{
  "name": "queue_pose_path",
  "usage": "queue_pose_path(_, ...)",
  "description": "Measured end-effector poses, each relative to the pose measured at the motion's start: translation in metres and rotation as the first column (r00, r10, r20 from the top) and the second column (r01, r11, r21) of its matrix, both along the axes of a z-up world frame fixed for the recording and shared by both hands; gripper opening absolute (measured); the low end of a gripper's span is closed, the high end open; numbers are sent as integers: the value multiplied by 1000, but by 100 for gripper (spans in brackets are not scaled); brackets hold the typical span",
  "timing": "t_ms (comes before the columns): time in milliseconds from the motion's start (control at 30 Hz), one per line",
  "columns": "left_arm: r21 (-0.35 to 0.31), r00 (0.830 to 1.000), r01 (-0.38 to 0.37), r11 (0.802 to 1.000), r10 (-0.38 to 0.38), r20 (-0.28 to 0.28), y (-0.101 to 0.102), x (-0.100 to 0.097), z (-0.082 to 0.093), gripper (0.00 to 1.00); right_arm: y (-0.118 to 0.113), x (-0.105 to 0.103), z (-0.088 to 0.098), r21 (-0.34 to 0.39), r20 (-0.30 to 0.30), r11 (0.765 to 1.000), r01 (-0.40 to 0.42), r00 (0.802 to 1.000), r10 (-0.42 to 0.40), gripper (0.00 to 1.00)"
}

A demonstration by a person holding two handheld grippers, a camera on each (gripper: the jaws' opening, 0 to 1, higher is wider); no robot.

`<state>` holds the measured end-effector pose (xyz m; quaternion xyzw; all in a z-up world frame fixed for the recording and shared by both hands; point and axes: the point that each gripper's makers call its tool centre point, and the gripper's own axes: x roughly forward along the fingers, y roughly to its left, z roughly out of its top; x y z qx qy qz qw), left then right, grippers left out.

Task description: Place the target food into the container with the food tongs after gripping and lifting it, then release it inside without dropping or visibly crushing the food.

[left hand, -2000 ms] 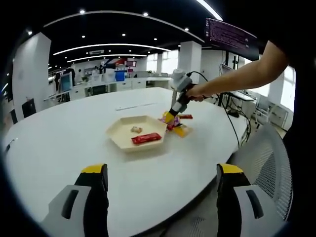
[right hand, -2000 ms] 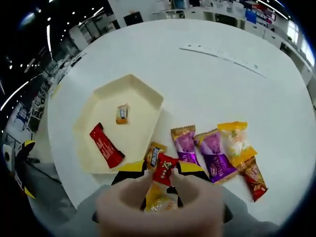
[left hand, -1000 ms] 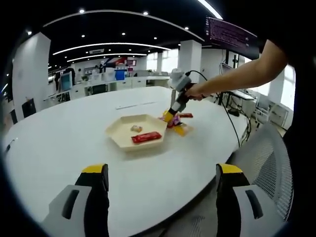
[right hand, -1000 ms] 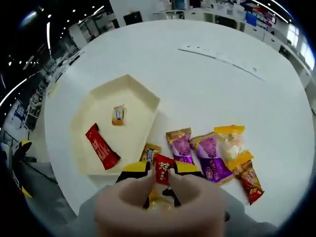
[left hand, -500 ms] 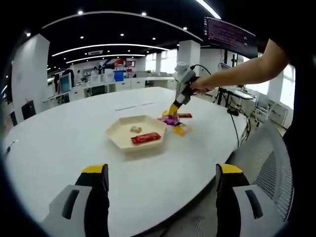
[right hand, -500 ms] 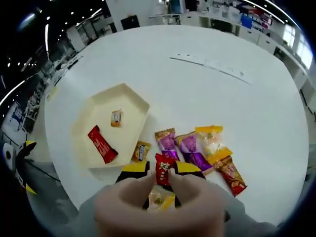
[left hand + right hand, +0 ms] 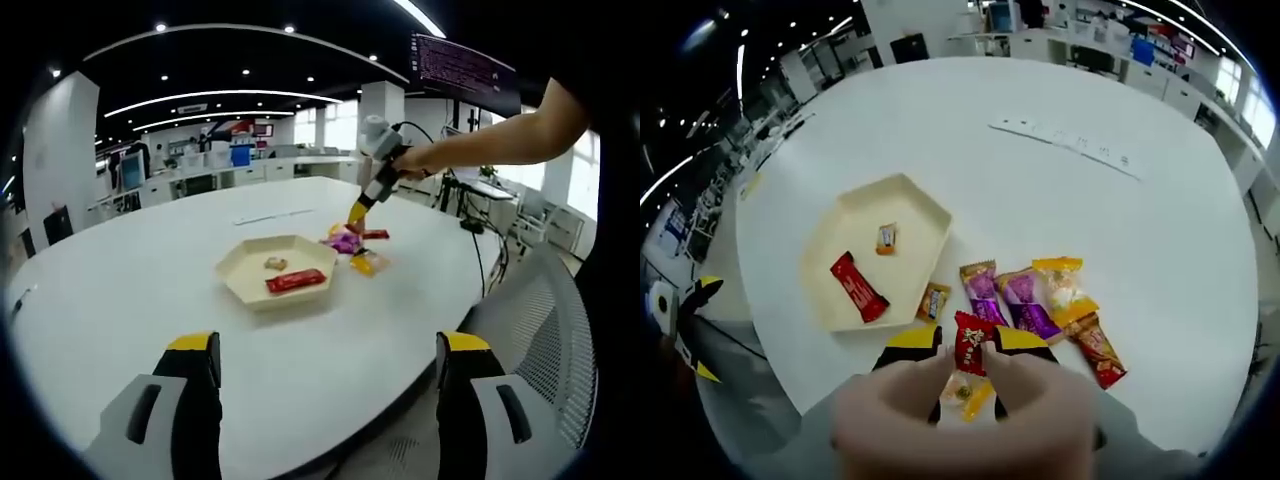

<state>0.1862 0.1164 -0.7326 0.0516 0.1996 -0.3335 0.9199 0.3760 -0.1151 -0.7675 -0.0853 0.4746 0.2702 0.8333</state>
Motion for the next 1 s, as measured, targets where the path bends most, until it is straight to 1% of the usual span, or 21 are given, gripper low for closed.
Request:
queue_pose_path(167,-5,1000,-4,1000,4,6,1,1,1,87,3,-1,8,-1,12,1000,-18,1000,18,19)
queue_pose_path(500,-6,1000,-2,1000,2,17,1,0,2,89,-1,1,19,-9,19,1000,-19,1000,19,19)
queue_pose_path(833,-1,1000,1,1000,-1,25,1,0,3,88,-3,-1,20,-11,19,1000,-16,1000,16,19)
queue_pose_path(1000,1,1000,4,1000,-4,24,0,-1,2,88,4,-1,17,5,14,1000,-16,1000,16,20)
